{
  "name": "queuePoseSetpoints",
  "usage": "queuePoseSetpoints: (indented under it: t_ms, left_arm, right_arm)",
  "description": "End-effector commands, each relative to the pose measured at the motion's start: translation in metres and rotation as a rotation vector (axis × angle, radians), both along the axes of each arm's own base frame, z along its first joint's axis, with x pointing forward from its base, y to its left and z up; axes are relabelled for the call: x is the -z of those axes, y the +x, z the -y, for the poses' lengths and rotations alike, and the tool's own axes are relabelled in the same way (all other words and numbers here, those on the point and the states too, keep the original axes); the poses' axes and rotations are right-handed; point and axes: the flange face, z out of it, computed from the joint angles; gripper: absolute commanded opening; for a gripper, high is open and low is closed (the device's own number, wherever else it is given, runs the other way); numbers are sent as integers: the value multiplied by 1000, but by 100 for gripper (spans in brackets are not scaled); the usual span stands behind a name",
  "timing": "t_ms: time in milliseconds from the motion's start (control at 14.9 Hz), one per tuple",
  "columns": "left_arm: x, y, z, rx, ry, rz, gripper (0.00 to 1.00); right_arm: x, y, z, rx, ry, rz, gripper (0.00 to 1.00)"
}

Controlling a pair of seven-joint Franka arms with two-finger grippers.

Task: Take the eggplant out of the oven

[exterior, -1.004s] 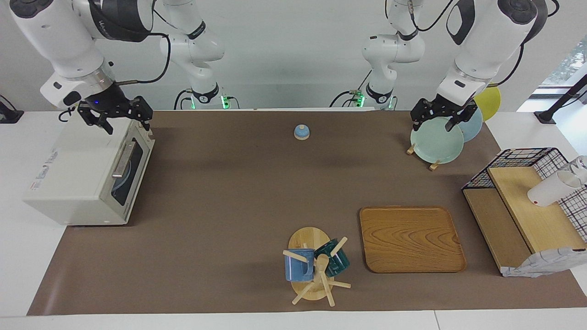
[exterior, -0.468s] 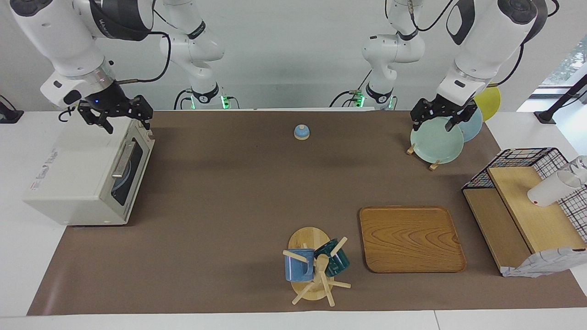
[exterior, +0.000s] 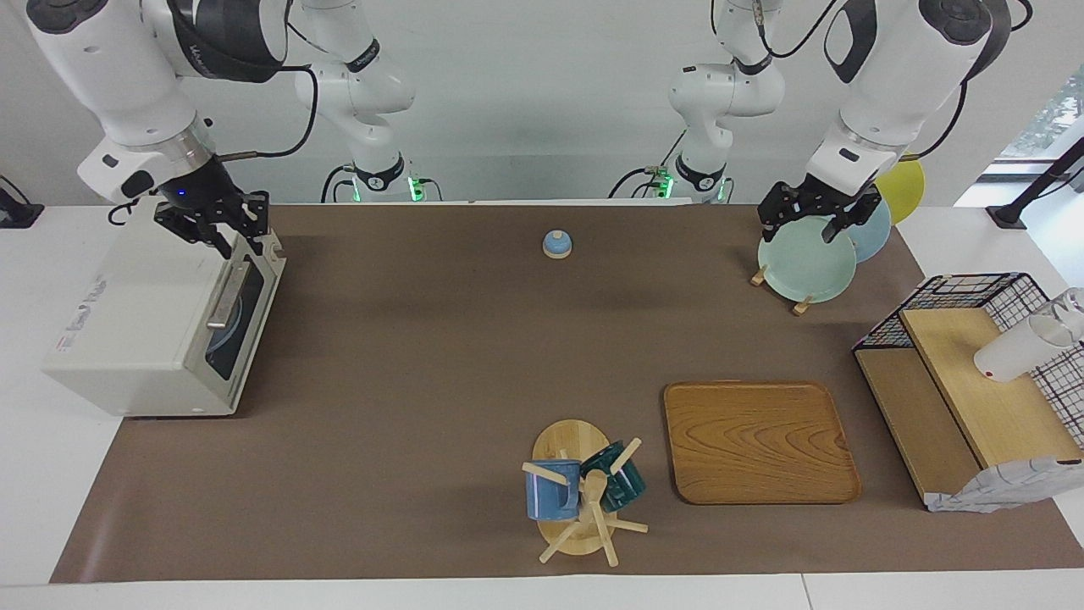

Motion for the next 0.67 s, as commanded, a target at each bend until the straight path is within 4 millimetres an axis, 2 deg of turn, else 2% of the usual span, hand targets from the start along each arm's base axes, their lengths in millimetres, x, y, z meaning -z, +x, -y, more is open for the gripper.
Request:
queuePoseSetpoints:
  t_ms: [0, 335, 468, 602]
  left_arm:
    - [-7, -2, -3, 0, -13, 4, 100]
    - [-7, -2, -3, 0, -13, 4, 100]
    - [-7, -2, -3, 0, -13, 4, 100]
    - [-7, -2, -3, 0, -13, 4, 100]
  right_arm:
    - [15, -2, 1, 3, -66, 46, 0]
    - [57, 5, 18, 50, -167, 12, 0]
    - [72, 5, 34, 66, -181, 19, 0]
    - [88, 2, 37, 66, -178, 11, 0]
